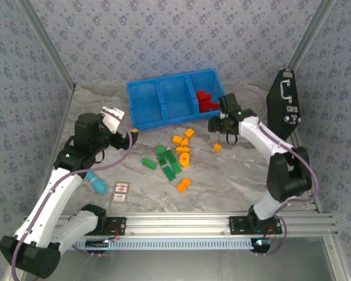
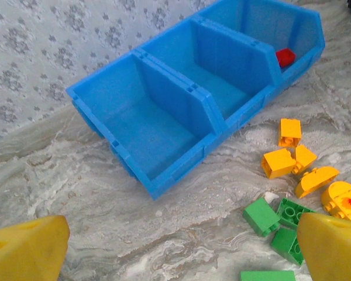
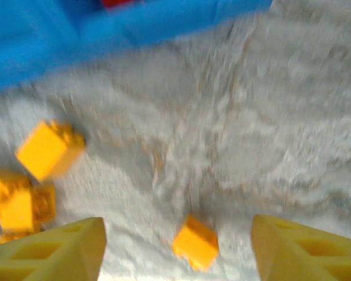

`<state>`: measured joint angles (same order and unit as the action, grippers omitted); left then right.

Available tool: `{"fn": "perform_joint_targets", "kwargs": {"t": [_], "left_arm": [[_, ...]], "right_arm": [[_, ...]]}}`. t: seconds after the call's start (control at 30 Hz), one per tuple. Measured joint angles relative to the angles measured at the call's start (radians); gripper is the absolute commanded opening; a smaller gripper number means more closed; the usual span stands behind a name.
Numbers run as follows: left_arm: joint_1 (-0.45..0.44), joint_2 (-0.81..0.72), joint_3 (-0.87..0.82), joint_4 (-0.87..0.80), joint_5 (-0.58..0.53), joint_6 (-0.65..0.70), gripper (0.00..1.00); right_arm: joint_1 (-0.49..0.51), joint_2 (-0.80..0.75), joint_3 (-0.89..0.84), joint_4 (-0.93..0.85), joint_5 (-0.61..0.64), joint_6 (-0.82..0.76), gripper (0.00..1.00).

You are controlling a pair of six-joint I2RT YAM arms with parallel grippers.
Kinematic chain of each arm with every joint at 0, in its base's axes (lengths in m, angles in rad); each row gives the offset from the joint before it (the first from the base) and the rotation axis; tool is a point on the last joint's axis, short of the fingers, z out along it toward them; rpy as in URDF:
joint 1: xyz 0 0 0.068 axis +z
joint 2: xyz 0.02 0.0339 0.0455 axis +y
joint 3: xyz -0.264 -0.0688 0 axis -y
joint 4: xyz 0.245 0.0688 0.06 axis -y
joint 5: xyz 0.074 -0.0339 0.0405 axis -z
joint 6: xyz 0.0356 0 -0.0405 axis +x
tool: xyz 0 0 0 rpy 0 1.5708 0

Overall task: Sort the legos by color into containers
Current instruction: Pick up the lego from the center of the table.

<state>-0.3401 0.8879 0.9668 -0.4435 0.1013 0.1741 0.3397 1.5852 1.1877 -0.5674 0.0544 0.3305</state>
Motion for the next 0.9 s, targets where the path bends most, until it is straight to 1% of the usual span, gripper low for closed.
{"fn": "perform_joint_targets", "kwargs": {"t": [0.1,0.2,0.3,0.47,0.63,0.8,0.9], "left_arm": [[0.000,-0.027,0.000,0.000,0.006,-0.004,1.00],[-0.003,-0.036,0.000,0.000,0.012,-0.012,1.00],[-0.017,-0.037,0.000,-0.002,0.015,-0.016,1.00],[-0.057,-0.052,0.000,-0.007,0.006,-0.015,1.00],[-0.075,-0.077,0.000,-0.010,-0.009,-0.010,1.00],[-0.076,-0.083,0.000,-0.010,-0.019,-0.007,1.00],[-0.076,-0.083,0.000,-0.011,-0.022,-0.007,1.00]], "right_arm": [[0.033,-0.041,-0.072,-0.007,0.002,-0.045,0.92],[0.046,-0.052,-0.080,-0.008,0.012,-0.093,0.96],[0.041,-0.053,-0.080,-0.008,0.022,-0.124,0.98],[0.040,-0.015,-0.080,-0.011,0.037,-0.155,0.96],[0.041,0.051,-0.080,-0.013,0.040,-0.170,0.89],[0.041,0.107,-0.070,-0.030,0.048,-0.183,0.84],[0.040,0.148,-0.047,-0.037,0.056,-0.192,0.79]]}}
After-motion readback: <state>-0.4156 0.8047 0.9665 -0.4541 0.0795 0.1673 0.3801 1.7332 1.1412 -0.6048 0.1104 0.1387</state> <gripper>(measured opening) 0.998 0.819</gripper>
